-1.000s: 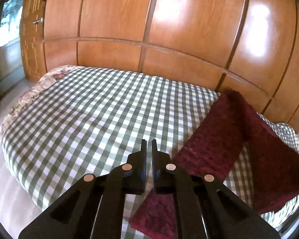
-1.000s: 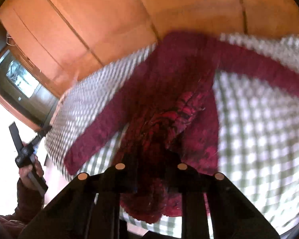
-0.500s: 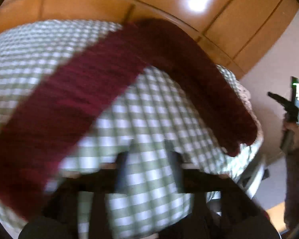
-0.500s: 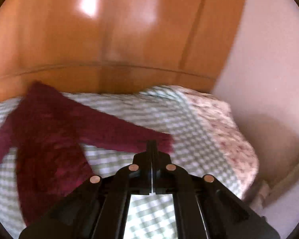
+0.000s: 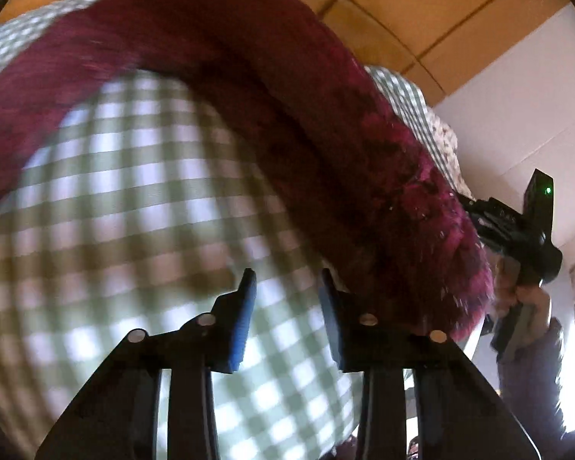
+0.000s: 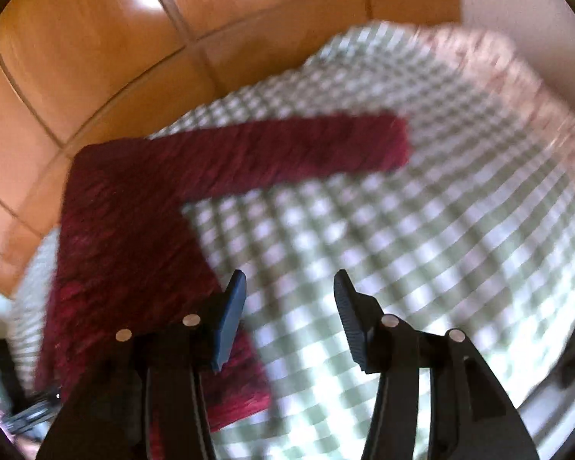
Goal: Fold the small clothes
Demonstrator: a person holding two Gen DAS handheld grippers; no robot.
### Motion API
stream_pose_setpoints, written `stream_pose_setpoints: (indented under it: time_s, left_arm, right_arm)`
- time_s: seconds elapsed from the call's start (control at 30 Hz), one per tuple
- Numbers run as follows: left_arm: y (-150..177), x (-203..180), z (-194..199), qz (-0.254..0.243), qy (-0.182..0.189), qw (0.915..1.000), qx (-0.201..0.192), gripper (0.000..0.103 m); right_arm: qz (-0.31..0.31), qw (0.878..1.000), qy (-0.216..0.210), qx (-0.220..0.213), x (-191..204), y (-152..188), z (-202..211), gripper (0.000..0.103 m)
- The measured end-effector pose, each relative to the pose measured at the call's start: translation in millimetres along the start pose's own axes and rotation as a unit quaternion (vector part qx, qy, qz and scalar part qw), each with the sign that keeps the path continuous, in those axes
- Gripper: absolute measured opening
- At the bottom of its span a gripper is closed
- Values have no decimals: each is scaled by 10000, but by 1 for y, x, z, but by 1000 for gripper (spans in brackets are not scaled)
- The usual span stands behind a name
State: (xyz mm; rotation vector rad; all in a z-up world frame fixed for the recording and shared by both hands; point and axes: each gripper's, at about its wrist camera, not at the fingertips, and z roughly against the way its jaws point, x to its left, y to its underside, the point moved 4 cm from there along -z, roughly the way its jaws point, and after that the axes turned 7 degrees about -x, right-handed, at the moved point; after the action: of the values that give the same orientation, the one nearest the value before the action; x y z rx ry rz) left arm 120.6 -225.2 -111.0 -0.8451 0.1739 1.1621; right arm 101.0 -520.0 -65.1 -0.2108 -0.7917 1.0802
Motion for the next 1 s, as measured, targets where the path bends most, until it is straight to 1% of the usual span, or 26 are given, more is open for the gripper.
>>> stream_pose_setpoints:
  time_s: [0.07, 0.13, 0.2, 0.23, 0.27, 0.3, 0.33, 0.4, 0.43, 0.47, 0.53, 0.6, 0.67, 0.73, 0.8, 0.9, 0.97, 1.0]
  left_arm:
    - [-6, -11, -19, 59, 101, 9999, 28, 33]
    - [-12, -19, -29, 184, 185, 9997, -16, 33]
    - [-19, -24, -41, 349, 254, 9991, 5, 44]
    - [-22, -25, -45, 416, 228, 9989, -41, 56]
    - [-25, -26, -49, 451, 244, 9986, -119, 58]
    - [-26, -26, -52, 465, 241, 9985, -156, 58]
    - [-27, -26, -56, 477, 217, 9985, -141, 58]
    - [-28, -26, -57, 428, 232, 9988, -80, 24]
    - [-28, -27, -57, 462, 337, 9984, 16, 16]
    - [-31, -26, -54, 492, 376, 9981, -11, 14]
    - [-37, -23, -40, 332, 383, 9987, -57, 13]
    - [-38, -19, -22, 180, 398, 9990, -93, 13]
    - [-39, -8, 5, 113, 419, 9990, -140, 12]
    - [-38, 10, 42, 39, 363, 9991, -224, 11]
    - [-34, 32, 78, -29, 182, 9993, -313, 11]
    - [-23, 70, 121, -17, -140, 9992, -382, 11]
    - [-14, 94, 154, -17, -390, 9984, -419, 11]
    - [-12, 110, 164, 0, -500, 9979, -417, 11]
  right_arm:
    - [-84, 9988, -389, 270, 3, 10, -14, 48]
    - [4, 9971, -561, 510, 11, 17, -25, 51]
    - [170, 9948, -646, 769, 17, 25, -40, 57]
    - [210, 9948, -639, 768, 18, 26, -45, 57]
    - [192, 9947, -668, 756, 18, 26, -46, 57]
    - [143, 9942, -745, 762, 18, 25, -48, 56]
    - [145, 9939, -774, 774, 19, 24, -50, 49]
    - [229, 9923, -875, 847, 23, 25, -52, 34]
    - [326, 9919, -875, 864, 27, 25, -51, 27]
    - [456, 9914, -864, 870, 33, 26, -50, 25]
    - [716, 9908, -795, 833, 46, 28, -43, 18]
    - [888, 9900, -811, 736, 59, 28, -32, 16]
    - [1042, 9888, -880, 603, 70, 30, -18, 15]
    - [1181, 9871, -966, 493, 87, 30, -3, 14]
    - [1322, 9851, -1021, 417, 101, 35, 11, 14]
    - [1609, 9802, -1072, 431, 118, 56, 32, 13]
    - [1900, 9755, -953, 568, 128, 77, 36, 12]
    - [2042, 9729, -860, 657, 127, 90, 39, 12]
